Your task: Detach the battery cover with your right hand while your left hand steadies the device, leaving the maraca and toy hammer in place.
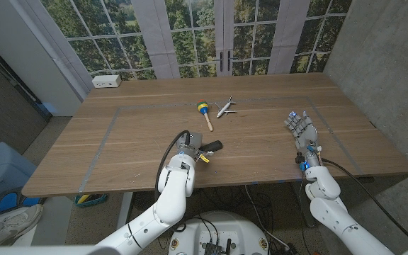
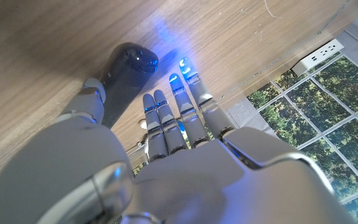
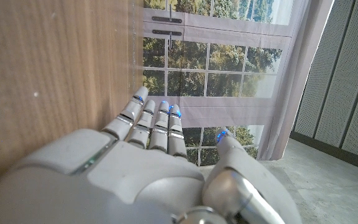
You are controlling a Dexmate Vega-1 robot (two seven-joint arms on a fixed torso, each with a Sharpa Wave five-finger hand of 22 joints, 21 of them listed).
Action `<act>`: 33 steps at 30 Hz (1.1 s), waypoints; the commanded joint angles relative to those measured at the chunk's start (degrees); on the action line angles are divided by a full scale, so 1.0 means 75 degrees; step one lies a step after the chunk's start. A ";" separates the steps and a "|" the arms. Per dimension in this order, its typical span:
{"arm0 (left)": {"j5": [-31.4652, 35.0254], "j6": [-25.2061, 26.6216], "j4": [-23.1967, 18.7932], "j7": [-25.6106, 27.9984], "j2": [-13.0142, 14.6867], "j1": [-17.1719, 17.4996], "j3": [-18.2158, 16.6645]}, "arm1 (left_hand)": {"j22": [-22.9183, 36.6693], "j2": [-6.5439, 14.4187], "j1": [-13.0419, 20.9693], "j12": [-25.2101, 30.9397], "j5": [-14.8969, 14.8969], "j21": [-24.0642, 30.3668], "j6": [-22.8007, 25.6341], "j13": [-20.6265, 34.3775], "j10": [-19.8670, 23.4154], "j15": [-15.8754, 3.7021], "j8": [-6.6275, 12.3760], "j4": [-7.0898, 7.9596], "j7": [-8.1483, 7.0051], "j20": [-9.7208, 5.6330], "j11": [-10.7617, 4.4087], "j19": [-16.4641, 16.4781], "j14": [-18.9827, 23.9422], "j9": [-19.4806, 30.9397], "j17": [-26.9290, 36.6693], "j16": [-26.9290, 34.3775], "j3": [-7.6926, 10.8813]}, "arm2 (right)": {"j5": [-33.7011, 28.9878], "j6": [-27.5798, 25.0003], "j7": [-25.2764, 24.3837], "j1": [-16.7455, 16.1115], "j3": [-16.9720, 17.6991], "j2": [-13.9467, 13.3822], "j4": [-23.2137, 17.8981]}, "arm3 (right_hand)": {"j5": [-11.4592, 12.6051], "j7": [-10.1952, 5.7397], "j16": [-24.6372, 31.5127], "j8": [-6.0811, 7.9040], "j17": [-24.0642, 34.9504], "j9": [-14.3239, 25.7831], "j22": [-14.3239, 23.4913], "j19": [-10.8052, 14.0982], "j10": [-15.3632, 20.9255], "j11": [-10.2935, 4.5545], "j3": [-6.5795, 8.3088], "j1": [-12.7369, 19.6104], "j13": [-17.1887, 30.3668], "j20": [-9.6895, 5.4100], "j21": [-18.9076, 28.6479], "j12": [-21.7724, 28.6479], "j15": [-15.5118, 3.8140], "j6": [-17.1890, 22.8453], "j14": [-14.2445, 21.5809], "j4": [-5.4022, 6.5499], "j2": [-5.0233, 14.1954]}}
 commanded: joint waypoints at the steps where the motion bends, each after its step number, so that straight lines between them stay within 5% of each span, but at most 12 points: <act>1: -0.0493 0.0000 0.0200 0.0623 -0.0108 0.0223 -0.0170 | -0.0005 0.0097 0.0067 0.0017 0.0021 0.0104 0.0076 0.0024 0.0104 -0.0971 -0.0028 -0.0049 0.0057 -0.0014 0.0018 0.0182 0.0207 0.0018 -0.0030 -0.0017 0.0126 | -0.0070 0.0026 -0.0095 -0.0045 0.0001 0.0002 -0.0072 | -0.0015 -0.0011 0.0041 0.0018 0.0019 0.0038 0.0027 0.0091 0.0056 -0.0016 0.0008 -0.0095 0.0023 0.0016 -0.0006 0.0070 -0.0001 0.0080 0.0038 -0.0049 -0.0009; 13: 0.0399 0.0146 0.0605 -0.0948 -0.0235 -0.0199 0.0104 | 0.0005 -0.0019 0.0798 0.0218 0.0002 0.0313 0.0574 0.0001 0.1015 -0.1239 -0.0094 -0.0295 0.0014 -0.0326 -0.0248 0.0952 0.1227 0.0034 -0.0081 0.0084 0.0285 | -0.0049 0.0183 -0.0078 -0.0051 0.0001 0.0115 -0.0027 | -0.0013 -0.0028 0.0078 0.0016 0.0030 0.0040 0.0029 0.0147 0.0098 0.0007 0.0011 -0.0129 0.0029 0.0008 -0.0028 0.0079 -0.0008 0.0093 0.0128 -0.0045 0.0011; 17: 0.0122 0.0000 0.0703 -0.1198 -0.0267 -0.0292 0.0030 | 0.0028 0.0300 0.1188 0.0270 0.0063 0.0375 0.0653 -0.0005 0.1278 -0.1281 -0.0145 -0.0299 0.0163 -0.0388 -0.0225 0.1079 0.1443 0.0049 -0.0085 0.0071 0.0523 | -0.0075 0.0259 -0.0099 -0.0069 0.0013 0.0136 -0.0025 | -0.0012 -0.0028 0.0088 0.0016 0.0034 0.0040 0.0031 0.0158 0.0101 -0.0010 0.0013 -0.0142 0.0031 0.0008 -0.0042 0.0077 0.0004 0.0102 0.0150 -0.0045 0.0016; 20: -0.0200 -0.0065 0.0762 -0.1149 -0.0252 -0.0337 -0.0012 | 0.0065 0.0624 0.1880 0.0329 0.0125 0.0511 0.1191 -0.0023 0.1656 -0.1330 -0.0078 -0.0371 0.0359 -0.0486 -0.0279 0.1256 0.1872 0.0083 -0.0052 0.0125 0.0796 | -0.0199 0.0311 -0.0246 -0.0102 0.0023 0.0137 -0.0060 | -0.0012 -0.0029 0.0093 0.0017 0.0037 0.0041 0.0032 0.0167 0.0117 0.0006 0.0014 -0.0150 0.0033 0.0004 -0.0050 0.0081 0.0001 0.0109 0.0160 -0.0045 0.0017; 25: -0.0623 -0.0011 0.0943 -0.0665 -0.0196 -0.0373 -0.0002 | 0.0236 0.1095 0.3400 0.0675 0.0150 0.1053 0.2303 0.0059 0.2943 -0.1390 0.0093 -0.0407 0.0226 -0.0749 -0.0706 0.1435 0.2917 0.0264 0.0115 0.0458 0.0920 | -0.0359 0.0347 -0.0388 -0.0120 0.0012 0.0117 -0.0064 | -0.0011 -0.0037 0.0107 0.0022 0.0041 0.0042 0.0033 0.0199 0.0126 -0.0022 0.0014 -0.0162 0.0036 0.0017 -0.0056 0.0082 0.0010 0.0130 0.0195 -0.0047 0.0016; 29: -0.1086 0.0056 0.0955 0.0073 -0.0099 -0.0298 -0.0057 | 0.0408 0.1149 0.4072 0.0940 0.0135 0.1593 0.2810 0.0258 0.3570 -0.1389 0.0271 -0.0386 0.0298 -0.0935 -0.0543 0.1590 0.3512 0.0448 0.0241 0.0725 0.0739 | -0.0369 0.0353 -0.0416 -0.0102 0.0006 0.0131 -0.0029 | -0.0012 -0.0041 0.0120 0.0022 0.0044 0.0042 0.0034 0.0211 0.0147 -0.0010 0.0013 -0.0174 0.0038 0.0029 -0.0068 0.0087 0.0009 0.0138 0.0228 -0.0050 0.0010; 33: -0.2186 -0.0109 0.0673 0.1163 0.0068 -0.0069 -0.0359 | 0.0487 0.1141 0.4278 0.1043 0.0130 0.1839 0.2941 0.0393 0.3720 -0.1386 0.0280 -0.0375 0.0372 -0.0985 -0.0450 0.1653 0.3723 0.0452 0.0361 0.0865 0.0660 | -0.0422 0.0383 -0.0435 -0.0062 -0.0008 0.0135 0.0025 | -0.0013 -0.0027 0.0121 0.0018 0.0046 0.0043 0.0035 0.0216 0.0161 0.0011 0.0011 -0.0183 0.0040 0.0033 -0.0079 0.0090 0.0008 0.0133 0.0232 -0.0054 0.0003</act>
